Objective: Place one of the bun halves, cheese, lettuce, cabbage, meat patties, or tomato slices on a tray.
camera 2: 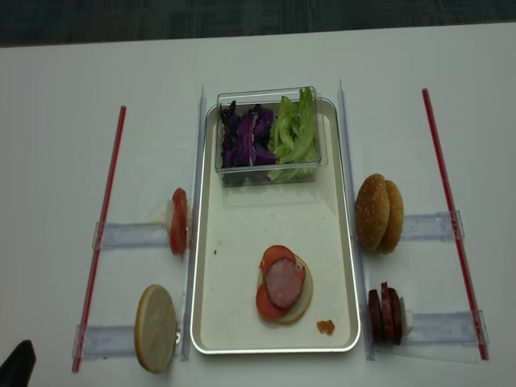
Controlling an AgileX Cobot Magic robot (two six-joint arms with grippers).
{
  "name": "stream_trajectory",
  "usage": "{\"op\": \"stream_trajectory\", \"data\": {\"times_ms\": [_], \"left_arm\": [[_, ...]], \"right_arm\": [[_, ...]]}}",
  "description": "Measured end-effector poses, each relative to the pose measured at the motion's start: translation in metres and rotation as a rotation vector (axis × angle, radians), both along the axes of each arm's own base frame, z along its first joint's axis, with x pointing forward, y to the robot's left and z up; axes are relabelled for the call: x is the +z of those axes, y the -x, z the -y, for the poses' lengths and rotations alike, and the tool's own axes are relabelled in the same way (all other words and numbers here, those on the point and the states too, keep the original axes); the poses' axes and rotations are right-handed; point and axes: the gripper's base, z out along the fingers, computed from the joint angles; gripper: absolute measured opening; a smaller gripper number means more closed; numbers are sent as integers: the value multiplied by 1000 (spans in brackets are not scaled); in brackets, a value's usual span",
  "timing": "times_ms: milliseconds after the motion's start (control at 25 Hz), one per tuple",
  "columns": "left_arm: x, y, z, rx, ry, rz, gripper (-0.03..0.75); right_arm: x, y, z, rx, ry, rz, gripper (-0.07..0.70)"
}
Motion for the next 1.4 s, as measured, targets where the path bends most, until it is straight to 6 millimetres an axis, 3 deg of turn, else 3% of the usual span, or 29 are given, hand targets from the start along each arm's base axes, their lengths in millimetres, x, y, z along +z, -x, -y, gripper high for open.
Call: {"op": "stream_trajectory", "data": {"times_ms": [1400], "left_arm": [[0, 0, 0, 0, 0, 0, 420]], "right_arm": [[0, 0, 0, -3, -2, 0, 417]]}}
